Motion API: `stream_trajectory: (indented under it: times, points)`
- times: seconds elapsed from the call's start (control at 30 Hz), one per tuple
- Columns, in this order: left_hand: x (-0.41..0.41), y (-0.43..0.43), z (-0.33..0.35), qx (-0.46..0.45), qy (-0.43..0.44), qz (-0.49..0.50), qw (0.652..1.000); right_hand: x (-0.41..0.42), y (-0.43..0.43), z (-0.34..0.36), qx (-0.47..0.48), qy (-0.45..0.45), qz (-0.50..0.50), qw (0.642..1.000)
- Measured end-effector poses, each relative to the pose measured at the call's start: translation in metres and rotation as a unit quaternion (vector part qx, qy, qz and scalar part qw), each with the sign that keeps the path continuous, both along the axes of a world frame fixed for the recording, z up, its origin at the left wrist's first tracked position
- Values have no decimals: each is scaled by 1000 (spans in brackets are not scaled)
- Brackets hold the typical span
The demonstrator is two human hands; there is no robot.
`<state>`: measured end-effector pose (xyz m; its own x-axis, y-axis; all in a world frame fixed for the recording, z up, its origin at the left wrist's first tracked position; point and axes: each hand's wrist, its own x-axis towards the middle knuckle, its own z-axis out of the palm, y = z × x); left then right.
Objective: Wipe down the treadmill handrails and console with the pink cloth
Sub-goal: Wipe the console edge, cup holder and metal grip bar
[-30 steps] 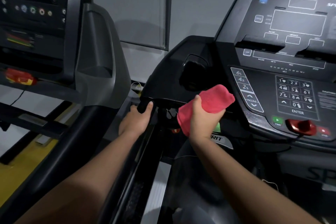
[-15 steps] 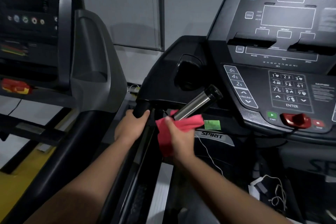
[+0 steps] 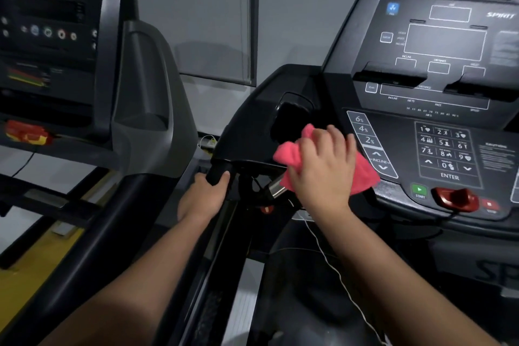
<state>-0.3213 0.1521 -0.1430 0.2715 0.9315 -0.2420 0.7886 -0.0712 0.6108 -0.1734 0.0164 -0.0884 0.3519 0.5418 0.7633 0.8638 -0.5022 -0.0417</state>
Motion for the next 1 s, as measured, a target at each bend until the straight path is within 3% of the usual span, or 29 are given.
stream_trajectory:
  times: [0.07, 0.13, 0.2, 0.27, 0.37, 0.47, 0.6, 0.67, 0.73, 0.83, 0.9, 1.0]
  points:
    - [0, 0, 0, -11, -6, 4, 1000, -7, 6, 0, -130, -54, 40, 989]
    - [-2, 1, -1, -16, -10, 8, 1000, -28, 15, -3, -268, -92, 80, 956]
    - [-3, 3, -3, -16, -18, 9, 1000, -48, 26, -9, -430, -107, 87, 892]
    - [-5, 5, -5, -13, -28, 10, 999, -62, 35, -11, -529, -145, 76, 833]
    - [-8, 4, -8, -7, -41, 10, 999, -72, 46, -25, -578, -281, 60, 764]
    - [-8, 1, -7, 1, -38, 15, 999, -74, 69, -57, -652, -275, -53, 705]
    - [-7, 1, -6, 11, -42, 17, 999, -65, 93, -90, -709, -239, -42, 662]
    - [-8, 2, -6, 8, -48, 20, 999, -69, 67, -70, -723, -297, -23, 623]
    - [-8, 2, -6, 5, -55, 21, 998, -70, 48, -52, -665, -407, -5, 626]
    - [-8, 2, -5, 4, -61, 20, 998, -61, 38, -42, -595, -430, 64, 676]
    - [-8, 1, -6, 6, -56, 16, 998, -53, 32, -28, -563, -387, 134, 718]
    - [-9, 2, -7, 10, -54, 18, 998, -37, 22, 7, -549, -211, 146, 795]
